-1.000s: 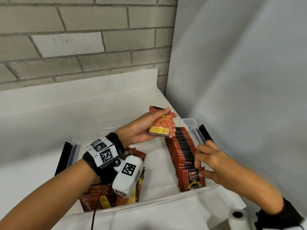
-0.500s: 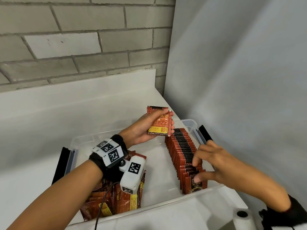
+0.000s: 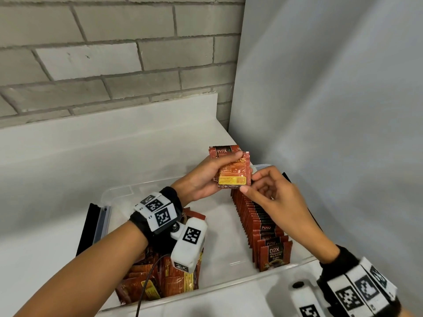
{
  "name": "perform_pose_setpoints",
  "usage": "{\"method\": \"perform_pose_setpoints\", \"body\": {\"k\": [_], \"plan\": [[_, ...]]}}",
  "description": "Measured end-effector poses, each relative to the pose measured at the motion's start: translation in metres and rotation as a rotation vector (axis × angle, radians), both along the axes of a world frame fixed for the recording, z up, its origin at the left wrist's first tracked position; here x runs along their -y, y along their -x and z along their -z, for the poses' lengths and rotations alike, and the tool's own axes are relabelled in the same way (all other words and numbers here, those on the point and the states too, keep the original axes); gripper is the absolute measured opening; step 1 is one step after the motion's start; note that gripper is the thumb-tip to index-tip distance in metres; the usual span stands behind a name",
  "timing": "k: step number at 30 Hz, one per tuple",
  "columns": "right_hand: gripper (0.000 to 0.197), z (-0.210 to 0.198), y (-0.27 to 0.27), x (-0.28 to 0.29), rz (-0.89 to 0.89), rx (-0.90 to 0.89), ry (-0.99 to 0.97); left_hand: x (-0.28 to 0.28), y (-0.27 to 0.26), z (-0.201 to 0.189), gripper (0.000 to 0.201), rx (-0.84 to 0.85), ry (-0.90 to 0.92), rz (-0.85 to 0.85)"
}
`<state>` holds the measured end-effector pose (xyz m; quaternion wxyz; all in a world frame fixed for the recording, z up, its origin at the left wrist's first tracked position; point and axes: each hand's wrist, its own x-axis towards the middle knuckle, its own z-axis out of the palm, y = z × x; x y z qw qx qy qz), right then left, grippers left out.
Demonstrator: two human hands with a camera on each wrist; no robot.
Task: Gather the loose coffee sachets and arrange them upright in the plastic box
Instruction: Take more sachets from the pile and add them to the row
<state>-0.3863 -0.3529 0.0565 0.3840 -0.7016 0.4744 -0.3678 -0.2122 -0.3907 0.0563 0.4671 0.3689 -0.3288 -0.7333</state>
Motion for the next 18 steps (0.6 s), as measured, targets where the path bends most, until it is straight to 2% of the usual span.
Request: {"method": "perform_pose_setpoints", "body": {"k": [5,7,10,12,15,18], "plan": [[0.026,0.0029,0.0019,0.0034,0.005,0.05,-0.027,-0.0009,0.0018,0.0032,0.019,0.011,0.066,0.008],[0.026,0.0032,0.0039,0.0044,0.009,0.109,-0.012,-0.0018,0.0018,0.0017,0.032,0.025,0.075,0.026],[0.021,-0.0004,0.0066,0.0029,0.038,0.235,0.039,-0.0029,0.0016,-0.0027,0.068,0.011,0.021,0.103],[0.016,-0.0015,0.0072,0.0028,0.067,0.286,0.081,-0.0009,0.0,-0.0029,0.077,0.01,-0.011,0.127],[0.024,0.0001,0.0076,0.0031,0.054,0.276,0.149,-0.0008,-0.0038,-0.0043,0.063,0.067,0.0,0.154],[0.03,0.0011,0.0094,0.0032,0.016,0.273,0.203,-0.0025,-0.0068,-0.0029,0.029,0.139,0.063,0.231]]}}
